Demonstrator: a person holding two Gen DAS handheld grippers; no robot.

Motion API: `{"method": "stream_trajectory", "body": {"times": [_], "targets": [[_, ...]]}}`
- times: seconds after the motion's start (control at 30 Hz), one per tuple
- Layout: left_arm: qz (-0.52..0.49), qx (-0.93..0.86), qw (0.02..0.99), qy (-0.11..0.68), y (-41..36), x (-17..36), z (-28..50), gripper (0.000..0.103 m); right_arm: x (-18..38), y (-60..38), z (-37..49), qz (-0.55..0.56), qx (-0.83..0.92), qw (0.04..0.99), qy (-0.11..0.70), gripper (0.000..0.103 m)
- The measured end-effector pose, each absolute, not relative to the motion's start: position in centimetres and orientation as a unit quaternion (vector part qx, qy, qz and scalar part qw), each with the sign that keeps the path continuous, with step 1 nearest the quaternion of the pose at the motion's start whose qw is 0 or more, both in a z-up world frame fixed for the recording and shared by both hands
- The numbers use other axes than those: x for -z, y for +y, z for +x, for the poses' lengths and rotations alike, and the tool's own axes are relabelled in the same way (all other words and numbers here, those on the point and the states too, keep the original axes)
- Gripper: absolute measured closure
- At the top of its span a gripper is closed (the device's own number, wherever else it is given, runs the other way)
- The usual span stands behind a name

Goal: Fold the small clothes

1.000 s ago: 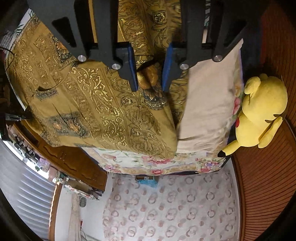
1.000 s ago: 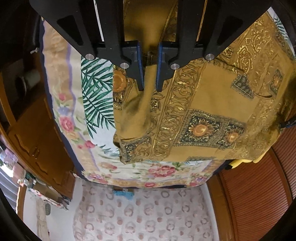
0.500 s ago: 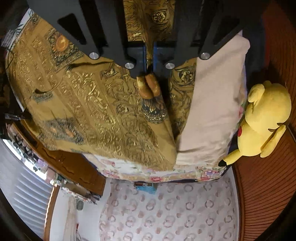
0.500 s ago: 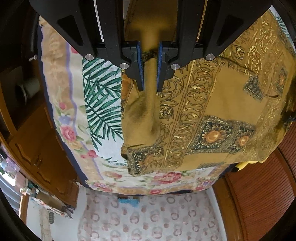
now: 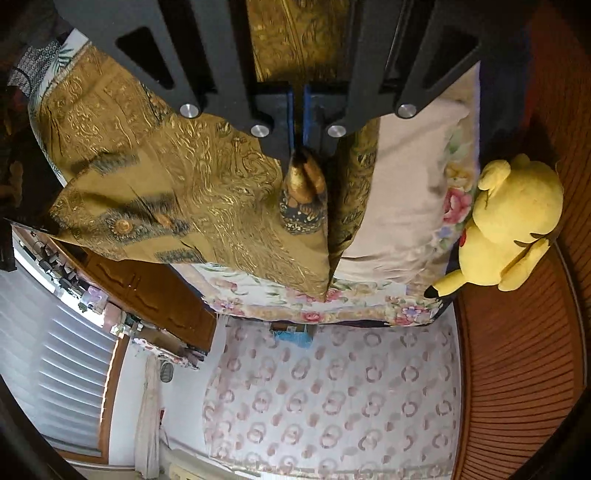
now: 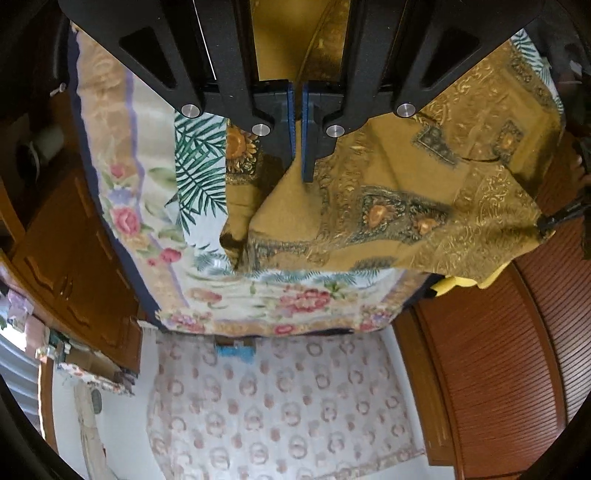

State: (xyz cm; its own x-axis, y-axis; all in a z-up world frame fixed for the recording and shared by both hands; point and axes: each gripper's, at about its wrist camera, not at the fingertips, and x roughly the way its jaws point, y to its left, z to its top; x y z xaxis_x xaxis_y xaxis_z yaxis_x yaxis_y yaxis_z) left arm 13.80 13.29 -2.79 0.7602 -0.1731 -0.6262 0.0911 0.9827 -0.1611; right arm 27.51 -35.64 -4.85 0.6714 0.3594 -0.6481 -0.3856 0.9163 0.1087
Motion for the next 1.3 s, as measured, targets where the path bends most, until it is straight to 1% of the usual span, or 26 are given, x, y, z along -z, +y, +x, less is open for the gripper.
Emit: {"method": "stream_trajectory", "body": {"times": [0.2, 0.43, 0.57, 0.7, 0.83, 0.9, 1.07, 1.13, 1.2, 1.27, 1.3], "targets": [[-0.057, 0.07, 0.939, 0.331, 13.3, 3.4, 10.0, 0.103, 4.0, -36.7, 23.3, -0.014, -0.205, 0.921, 0.33, 0.103], [-0.066, 0.067, 0.937, 0.336, 13.7, 5.6, 5.6, 0.103, 5.9, -37.4, 18.8, -0.019, -0.197, 0.92, 0.338, 0.103], [-0.074, 0.065, 0.939, 0.329, 13.9, 5.7, 3.4, 0.103, 6.2, -38.0, 16.7, -0.009, -0.191, 0.923, 0.335, 0.103], [-0.086, 0.064, 0.943, 0.314, 14.5, 4.7, 1.4, 0.103, 4.8, -38.3, 14.4, -0.008, -0.194, 0.929, 0.316, 0.103], [-0.092, 0.062, 0.945, 0.308, 15.3, 4.4, 0.9, 0.103, 3.3, -38.3, 12.7, -0.011, -0.198, 0.934, 0.297, 0.103], [-0.082, 0.058, 0.942, 0.32, 15.3, 4.9, 1.4, 0.103, 3.2, -38.4, 12.1, -0.015, -0.197, 0.936, 0.293, 0.103], [-0.078, 0.045, 0.933, 0.35, 15.0, 7.1, 1.8, 0.102, 6.5, -38.6, 12.2, -0.025, -0.184, 0.923, 0.337, 0.103], [-0.075, 0.046, 0.928, 0.362, 14.9, 7.8, 1.7, 0.099, 7.9, -38.8, 12.4, -0.03, -0.178, 0.916, 0.358, 0.103], [-0.071, 0.046, 0.927, 0.365, 14.8, 8.1, 1.5, 0.097, 8.9, -38.9, 12.3, -0.043, -0.169, 0.914, 0.367, 0.096], [-0.069, 0.042, 0.928, 0.364, 14.8, 8.1, 1.3, 0.091, 9.2, -38.9, 12.3, -0.057, -0.158, 0.914, 0.37, 0.091], [-0.069, 0.04, 0.929, 0.362, 14.7, 8.0, 1.1, 0.085, 9.2, -38.9, 12.3, -0.059, -0.154, 0.915, 0.368, 0.087]]}}
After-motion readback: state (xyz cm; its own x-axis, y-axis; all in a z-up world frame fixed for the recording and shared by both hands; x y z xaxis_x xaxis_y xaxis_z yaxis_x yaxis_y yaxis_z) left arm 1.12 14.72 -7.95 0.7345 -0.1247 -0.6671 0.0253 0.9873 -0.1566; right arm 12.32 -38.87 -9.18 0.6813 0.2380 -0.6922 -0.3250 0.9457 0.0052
